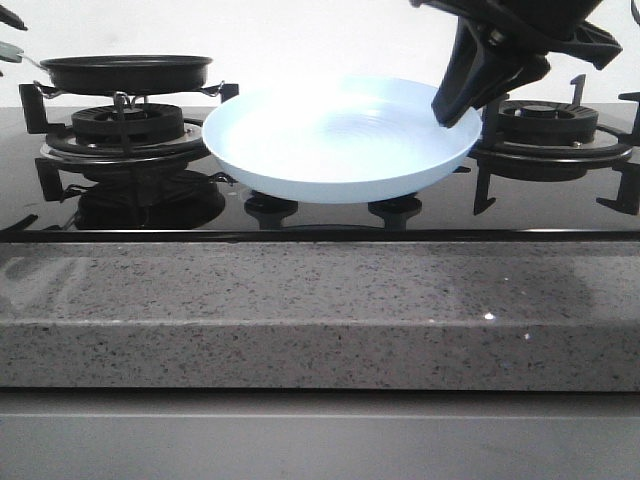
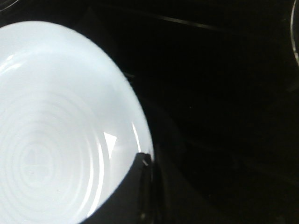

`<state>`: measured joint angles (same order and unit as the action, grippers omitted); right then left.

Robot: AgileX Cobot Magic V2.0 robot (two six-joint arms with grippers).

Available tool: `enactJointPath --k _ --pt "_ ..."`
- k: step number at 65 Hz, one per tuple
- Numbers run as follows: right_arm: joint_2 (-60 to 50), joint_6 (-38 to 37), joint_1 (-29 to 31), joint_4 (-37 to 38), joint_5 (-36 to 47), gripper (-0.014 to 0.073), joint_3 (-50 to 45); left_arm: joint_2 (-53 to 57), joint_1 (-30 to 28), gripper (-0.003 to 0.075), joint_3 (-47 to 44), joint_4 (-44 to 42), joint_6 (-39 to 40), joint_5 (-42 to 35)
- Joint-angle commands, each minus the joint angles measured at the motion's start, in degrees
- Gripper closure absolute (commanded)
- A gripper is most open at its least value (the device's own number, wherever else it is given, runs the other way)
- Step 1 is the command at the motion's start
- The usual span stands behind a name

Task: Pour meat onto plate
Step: 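Grasp the green handle of the black pan with the left gripper and lift, then tilt the pan over the held plate with the left gripper, pouring meat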

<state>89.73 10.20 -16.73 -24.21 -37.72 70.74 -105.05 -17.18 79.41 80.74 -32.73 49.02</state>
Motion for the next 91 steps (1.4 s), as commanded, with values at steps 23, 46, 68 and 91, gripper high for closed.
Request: enactJointPath --k 23,46,68,91 --pt "-2.86 0.53 0.11 -1.69 2.26 0.0707 1.52 2.57 -0.02 0.0704 1.91 5.48 -0.25 2.08" --pt "-2.86 0.53 0.11 -1.69 2.26 0.0707 1.52 6.93 -0.02 0.0741 1.91 8.31 -5.31 5.38" --pt "-2.86 0.53 0.11 -1.69 2.26 0.0707 1.52 18.99 3.07 0.0741 0.84 7.62 -10.66 7.98" --pt "-2.86 0.53 0.11 -1.69 2.21 0.0707 1.52 27.79 13.86 0.0741 -0.66 -3.19 -12.58 4.12"
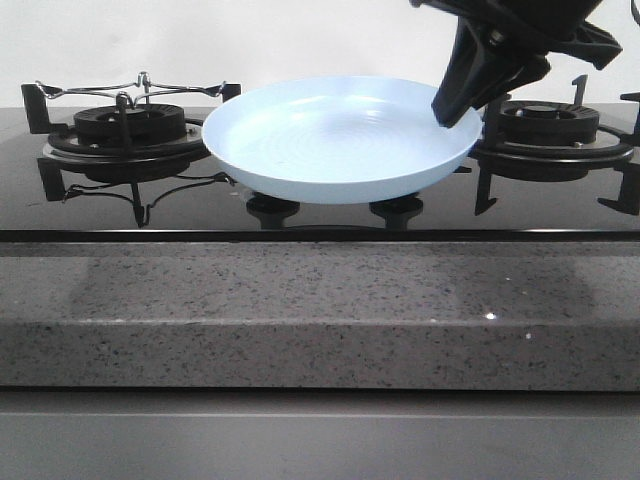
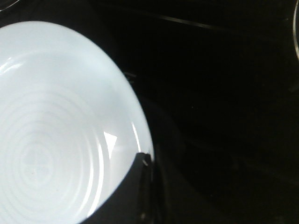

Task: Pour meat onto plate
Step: 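Tilt the pan over the held plate with the left gripper, pouring meat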

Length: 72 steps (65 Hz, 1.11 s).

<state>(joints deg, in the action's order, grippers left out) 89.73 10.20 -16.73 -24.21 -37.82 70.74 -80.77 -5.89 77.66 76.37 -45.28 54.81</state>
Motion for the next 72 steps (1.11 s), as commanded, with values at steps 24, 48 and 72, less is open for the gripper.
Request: enactJointPath --k 24,48,72 --pt "-2.86 0.53 0.11 -1.69 2.25 0.0707 1.52 9.78 15.45 0.0741 -6.12 -6.46 -6.49 -14.89" --pt "-2.86 0.53 0.11 -1.69 2.19 0.0707 1.52 9.93 26.25 0.0741 -6.27 -12.42 -22.42 -25.52" --pt "-2.86 0.53 0.11 -1.69 2.19 0.0707 1.52 9.93 31.41 0.0741 -6.27 -12.89 -48.25 -26.3"
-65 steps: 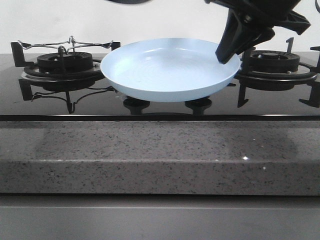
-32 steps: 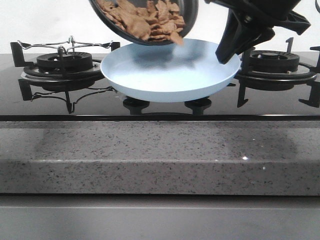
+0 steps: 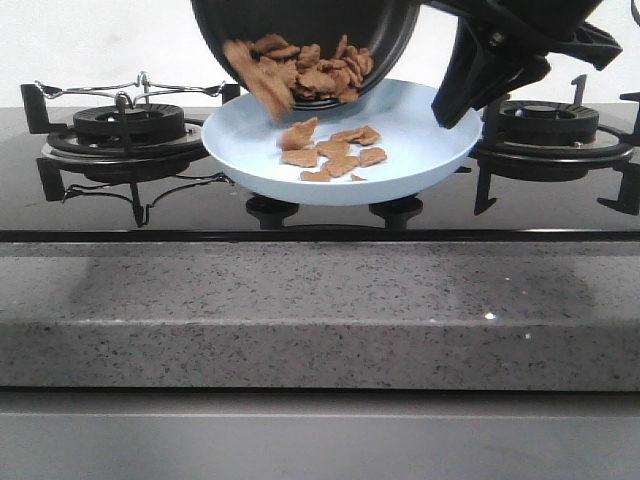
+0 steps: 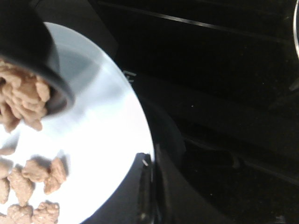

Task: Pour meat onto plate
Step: 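Tilt the pan over the held plate with the left gripper, pouring meat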

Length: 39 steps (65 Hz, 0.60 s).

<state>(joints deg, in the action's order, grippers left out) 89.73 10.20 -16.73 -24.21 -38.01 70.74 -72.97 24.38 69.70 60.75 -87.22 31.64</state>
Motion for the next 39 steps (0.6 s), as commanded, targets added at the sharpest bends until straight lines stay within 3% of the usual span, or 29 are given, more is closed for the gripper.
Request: enactJointPath --k 1,39 --pt "-2.86 0.53 0.11 -1.69 2.39 0.0707 1.52 2.13 1.21 0.0741 1.7 2.74 -6.92 -3.17" --pt "-2.86 0.53 0.11 -1.69 2.39 0.0707 1.52 2.25 1.31 0.0741 2.39 3.0 -9.51 -2.45"
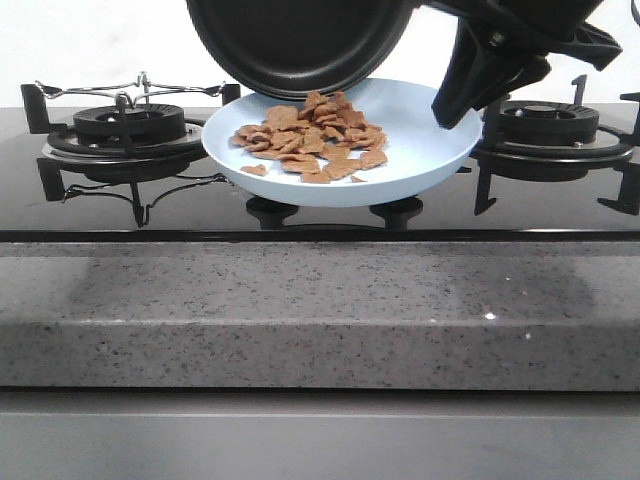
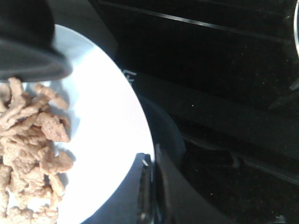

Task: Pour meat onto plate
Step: 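Tilt the pan over the held plate with the left gripper, pouring meat, then move the emptied pan back and lower it onto its burner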

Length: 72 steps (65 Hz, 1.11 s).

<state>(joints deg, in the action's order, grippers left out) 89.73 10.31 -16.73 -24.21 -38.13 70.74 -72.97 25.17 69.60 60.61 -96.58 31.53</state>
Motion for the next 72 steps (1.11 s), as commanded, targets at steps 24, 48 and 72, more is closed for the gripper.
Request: enactJointPath --k 24,48,72 --pt "-2.86 0.42 0.11 -1.69 2.56 0.0707 1.52 2.25 -0.25 0.0741 2.62 6.12 9.13 -9.24" --pt "-2.86 0.42 0.11 -1.69 2.51 0.0707 1.52 -3.72 -19.91 0.0741 12.25 3.88 37.92 5.83" --pt "-2.86 0.42 0.11 -1.69 2.53 0.0707 1.52 -13.22 -36.53 0.0741 14.22 15.17 49.38 11.76"
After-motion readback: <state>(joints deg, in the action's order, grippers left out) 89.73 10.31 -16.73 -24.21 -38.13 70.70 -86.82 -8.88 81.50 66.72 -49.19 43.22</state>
